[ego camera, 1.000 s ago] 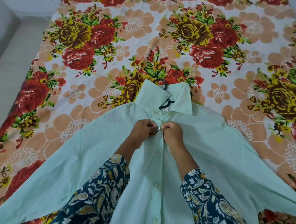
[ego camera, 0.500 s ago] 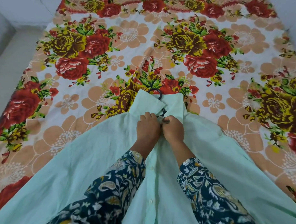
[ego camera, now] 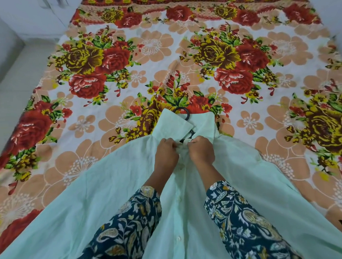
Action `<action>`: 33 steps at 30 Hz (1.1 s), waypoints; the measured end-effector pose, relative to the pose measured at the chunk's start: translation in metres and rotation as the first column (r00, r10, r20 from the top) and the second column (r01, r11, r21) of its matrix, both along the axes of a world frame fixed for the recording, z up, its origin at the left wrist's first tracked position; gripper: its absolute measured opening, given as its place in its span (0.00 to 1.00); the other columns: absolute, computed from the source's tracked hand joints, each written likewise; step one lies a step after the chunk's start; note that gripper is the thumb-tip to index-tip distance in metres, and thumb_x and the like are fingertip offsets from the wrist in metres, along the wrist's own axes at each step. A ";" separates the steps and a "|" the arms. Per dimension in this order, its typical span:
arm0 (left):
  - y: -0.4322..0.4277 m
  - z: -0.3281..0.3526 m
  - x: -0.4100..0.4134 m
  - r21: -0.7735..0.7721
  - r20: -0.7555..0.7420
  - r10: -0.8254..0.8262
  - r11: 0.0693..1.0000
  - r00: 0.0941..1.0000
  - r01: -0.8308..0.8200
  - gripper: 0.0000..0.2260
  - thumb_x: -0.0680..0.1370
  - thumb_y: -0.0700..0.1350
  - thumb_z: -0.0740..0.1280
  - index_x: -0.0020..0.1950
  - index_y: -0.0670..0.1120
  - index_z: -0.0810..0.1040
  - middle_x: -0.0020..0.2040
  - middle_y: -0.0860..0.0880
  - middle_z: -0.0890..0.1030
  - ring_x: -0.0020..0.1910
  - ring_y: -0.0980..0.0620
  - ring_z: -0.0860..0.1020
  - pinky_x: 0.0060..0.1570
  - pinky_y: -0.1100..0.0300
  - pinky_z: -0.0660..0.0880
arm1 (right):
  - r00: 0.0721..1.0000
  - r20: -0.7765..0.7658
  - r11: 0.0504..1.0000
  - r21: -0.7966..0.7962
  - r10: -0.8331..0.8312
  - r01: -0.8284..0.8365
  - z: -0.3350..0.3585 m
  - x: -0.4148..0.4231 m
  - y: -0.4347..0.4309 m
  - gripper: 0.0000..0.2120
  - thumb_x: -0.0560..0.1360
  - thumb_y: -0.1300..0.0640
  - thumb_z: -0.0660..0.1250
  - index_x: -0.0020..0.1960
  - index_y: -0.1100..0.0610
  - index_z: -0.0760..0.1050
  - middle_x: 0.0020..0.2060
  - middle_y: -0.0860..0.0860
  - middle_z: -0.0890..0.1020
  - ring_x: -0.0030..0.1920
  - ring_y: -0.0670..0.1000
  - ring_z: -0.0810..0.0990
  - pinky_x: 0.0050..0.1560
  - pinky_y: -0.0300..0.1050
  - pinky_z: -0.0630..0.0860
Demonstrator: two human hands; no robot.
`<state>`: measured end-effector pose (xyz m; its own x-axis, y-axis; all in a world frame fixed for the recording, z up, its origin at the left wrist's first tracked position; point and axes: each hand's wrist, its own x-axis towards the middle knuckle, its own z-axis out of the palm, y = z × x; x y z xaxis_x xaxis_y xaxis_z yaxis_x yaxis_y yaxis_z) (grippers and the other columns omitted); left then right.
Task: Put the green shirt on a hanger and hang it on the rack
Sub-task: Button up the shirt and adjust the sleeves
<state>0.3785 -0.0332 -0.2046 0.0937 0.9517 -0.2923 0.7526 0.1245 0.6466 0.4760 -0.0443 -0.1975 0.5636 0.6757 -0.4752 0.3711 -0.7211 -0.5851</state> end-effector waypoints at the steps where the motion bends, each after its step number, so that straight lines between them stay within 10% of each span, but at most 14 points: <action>1: -0.001 0.000 -0.001 -0.004 0.011 0.009 1.000 1.000 -0.009 0.11 0.75 0.33 0.57 0.52 0.37 0.77 0.53 0.40 0.76 0.52 0.43 0.76 0.49 0.54 0.72 | 0.999 -0.043 1.000 0.012 -0.029 0.029 0.002 0.003 0.000 0.06 0.72 0.59 0.62 0.41 0.59 0.76 0.38 0.54 0.78 0.41 0.57 0.75 0.37 0.41 0.67; 6: -0.001 0.003 0.010 0.012 -0.172 -0.130 0.991 0.976 0.135 0.10 0.76 0.42 0.62 0.53 0.37 0.72 0.55 0.40 0.72 0.54 0.42 0.72 0.47 0.51 0.71 | 0.980 -0.109 0.984 0.058 -0.164 0.171 0.011 0.024 -0.011 0.13 0.67 0.63 0.62 0.26 0.57 0.63 0.26 0.54 0.71 0.35 0.57 0.73 0.27 0.39 0.60; 13: -0.003 0.010 0.030 0.075 -0.549 -0.288 0.918 0.785 0.389 0.12 0.77 0.36 0.56 0.60 0.38 0.69 0.59 0.39 0.72 0.58 0.41 0.71 0.50 0.52 0.73 | 0.955 -0.260 0.969 0.155 -0.146 0.191 0.012 0.020 -0.017 0.10 0.67 0.64 0.65 0.29 0.52 0.71 0.35 0.57 0.81 0.42 0.61 0.82 0.44 0.53 0.80; 18: 0.014 0.015 0.015 -0.066 0.070 0.174 0.983 0.982 -0.169 0.07 0.75 0.36 0.59 0.38 0.40 0.74 0.37 0.46 0.76 0.42 0.44 0.75 0.38 0.56 0.68 | 0.924 -0.373 0.963 0.211 -0.081 0.169 0.015 0.017 -0.015 0.13 0.71 0.68 0.63 0.31 0.55 0.72 0.33 0.55 0.79 0.32 0.52 0.77 0.38 0.46 0.77; 21: 0.011 0.025 0.002 -0.401 0.546 0.471 0.873 0.693 -0.277 0.10 0.75 0.34 0.63 0.34 0.44 0.73 0.33 0.46 0.75 0.34 0.49 0.73 0.36 0.60 0.71 | 0.917 -0.396 0.969 0.207 -0.042 0.134 0.020 0.016 -0.010 0.10 0.71 0.67 0.62 0.33 0.58 0.72 0.29 0.53 0.76 0.28 0.49 0.74 0.32 0.42 0.73; 26: 0.002 0.029 -0.009 -0.414 0.666 0.443 0.889 0.600 -0.197 0.09 0.75 0.34 0.64 0.36 0.44 0.76 0.36 0.45 0.77 0.36 0.50 0.75 0.43 0.60 0.75 | 0.919 -0.395 0.988 0.141 0.002 0.058 0.029 0.014 -0.001 0.12 0.73 0.65 0.61 0.32 0.56 0.71 0.31 0.54 0.76 0.29 0.48 0.73 0.29 0.40 0.71; 33: -0.006 0.027 -0.010 -0.263 0.623 0.310 0.948 0.718 -0.181 0.11 0.75 0.35 0.65 0.36 0.48 0.79 0.35 0.48 0.79 0.35 0.53 0.75 0.43 0.60 0.73 | 0.904 -0.427 0.999 -0.007 0.032 -0.038 0.043 0.007 0.008 0.06 0.74 0.66 0.60 0.39 0.59 0.71 0.30 0.53 0.73 0.29 0.49 0.72 0.29 0.39 0.70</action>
